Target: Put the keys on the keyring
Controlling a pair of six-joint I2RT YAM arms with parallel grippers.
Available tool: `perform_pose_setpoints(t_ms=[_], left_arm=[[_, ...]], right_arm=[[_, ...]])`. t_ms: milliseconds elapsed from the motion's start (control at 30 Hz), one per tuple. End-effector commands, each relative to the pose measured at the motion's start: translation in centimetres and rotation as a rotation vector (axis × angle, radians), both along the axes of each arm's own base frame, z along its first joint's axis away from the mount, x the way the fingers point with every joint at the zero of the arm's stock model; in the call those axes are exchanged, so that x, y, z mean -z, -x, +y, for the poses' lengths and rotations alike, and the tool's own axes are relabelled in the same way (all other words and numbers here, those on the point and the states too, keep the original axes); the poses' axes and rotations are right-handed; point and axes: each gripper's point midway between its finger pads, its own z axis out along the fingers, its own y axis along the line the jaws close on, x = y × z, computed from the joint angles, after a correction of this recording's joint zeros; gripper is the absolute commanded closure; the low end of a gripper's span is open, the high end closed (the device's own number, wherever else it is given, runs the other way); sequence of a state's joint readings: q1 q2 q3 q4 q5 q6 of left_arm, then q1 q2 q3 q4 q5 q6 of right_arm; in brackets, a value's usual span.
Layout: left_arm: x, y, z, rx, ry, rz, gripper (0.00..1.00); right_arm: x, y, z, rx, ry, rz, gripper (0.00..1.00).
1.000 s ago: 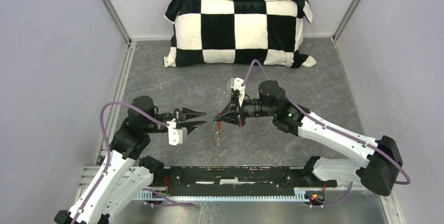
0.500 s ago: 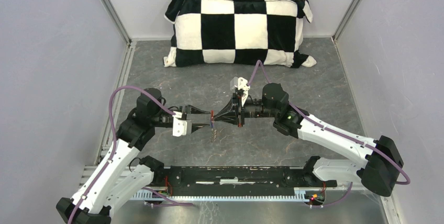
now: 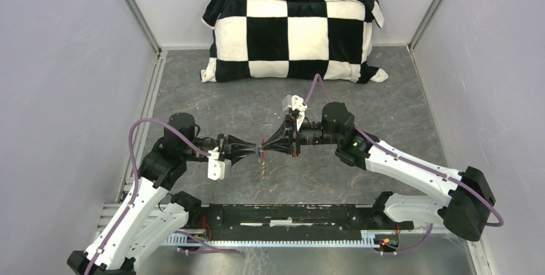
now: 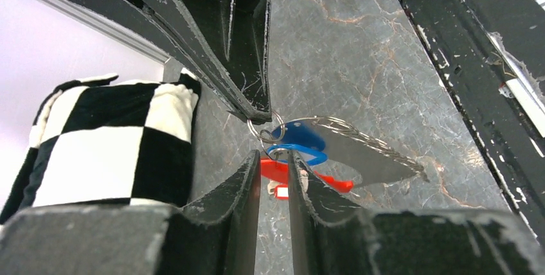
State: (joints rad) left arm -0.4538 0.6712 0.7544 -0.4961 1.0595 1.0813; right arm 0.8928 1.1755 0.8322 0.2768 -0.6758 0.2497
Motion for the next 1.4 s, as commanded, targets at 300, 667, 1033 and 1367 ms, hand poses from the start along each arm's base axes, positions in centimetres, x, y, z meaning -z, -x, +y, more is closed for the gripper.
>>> perform_pose_setpoints(t_ms=[300, 667, 1033, 1367], left_arm=[[0.1, 0.2, -0.4, 0.05, 0.011, -0.044, 0.73], [0.3, -0.1, -0.3, 0.026, 0.006, -0.03, 0.68], [0.7, 0.1, -0.4, 0.047, 0.006, -0.043, 0.86], [1.4, 0.6, 0.1, 0.07, 0.006, -0.208, 0.88]], right_arm=[[-1.7, 0.3, 0.3, -0.027, -0.059, -0.023, 1.0], [-1.4, 0.6, 0.6, -0.049, -0.048, -0.017, 1.0], [-1.6, 0.5, 0.8, -0.05, -0.049, -0.018, 1.0], [-1.9, 0.5, 0.8, -0.044, -0.067, -0.003, 1.0]])
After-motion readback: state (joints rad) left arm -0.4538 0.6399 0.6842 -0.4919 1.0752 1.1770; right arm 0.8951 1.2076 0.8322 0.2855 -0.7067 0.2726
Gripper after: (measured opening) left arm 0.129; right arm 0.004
